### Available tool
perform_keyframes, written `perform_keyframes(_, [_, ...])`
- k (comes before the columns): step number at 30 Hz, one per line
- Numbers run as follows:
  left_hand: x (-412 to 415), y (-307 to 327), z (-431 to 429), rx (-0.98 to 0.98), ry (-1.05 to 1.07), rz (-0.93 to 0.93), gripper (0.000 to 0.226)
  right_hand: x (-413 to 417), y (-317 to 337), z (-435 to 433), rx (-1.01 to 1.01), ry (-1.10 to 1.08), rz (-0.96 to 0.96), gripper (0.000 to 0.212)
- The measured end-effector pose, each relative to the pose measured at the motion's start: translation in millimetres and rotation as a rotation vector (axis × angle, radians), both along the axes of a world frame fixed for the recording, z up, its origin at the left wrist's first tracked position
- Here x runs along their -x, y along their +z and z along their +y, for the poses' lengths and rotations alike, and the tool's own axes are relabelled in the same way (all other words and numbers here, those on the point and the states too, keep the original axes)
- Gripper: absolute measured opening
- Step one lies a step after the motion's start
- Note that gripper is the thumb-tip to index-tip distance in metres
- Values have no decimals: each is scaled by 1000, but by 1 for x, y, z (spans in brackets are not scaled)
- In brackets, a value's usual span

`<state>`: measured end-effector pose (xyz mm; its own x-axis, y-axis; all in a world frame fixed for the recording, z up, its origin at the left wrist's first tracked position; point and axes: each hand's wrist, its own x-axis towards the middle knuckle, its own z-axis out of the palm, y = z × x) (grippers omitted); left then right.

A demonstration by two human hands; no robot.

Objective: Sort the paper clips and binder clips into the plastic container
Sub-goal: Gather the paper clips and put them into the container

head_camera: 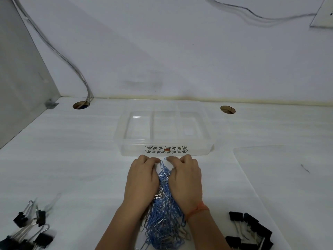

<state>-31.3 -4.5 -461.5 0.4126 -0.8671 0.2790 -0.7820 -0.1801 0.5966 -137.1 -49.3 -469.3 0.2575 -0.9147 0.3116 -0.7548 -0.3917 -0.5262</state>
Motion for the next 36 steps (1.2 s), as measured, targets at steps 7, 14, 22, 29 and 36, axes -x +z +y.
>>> perform_keyframes(7, [-4,1,0,31,-7,75,30,8,1,-1,-19,61,-192,49])
perform_keyframes(14, [-7,-1,1,35,-44,74,33,7,0,-2,-46,114,-95,47])
perform_keyframes(22, [-2,4,19,92,9,129,33,11,9,2,-141,253,-132,39])
perform_keyframes(29, [11,23,59,76,-26,660,42,29,24,36,-221,356,-145,42])
perform_keyframes(36, [-3,48,126,-351,-5,188,65,84,71,41,-349,405,400,71])
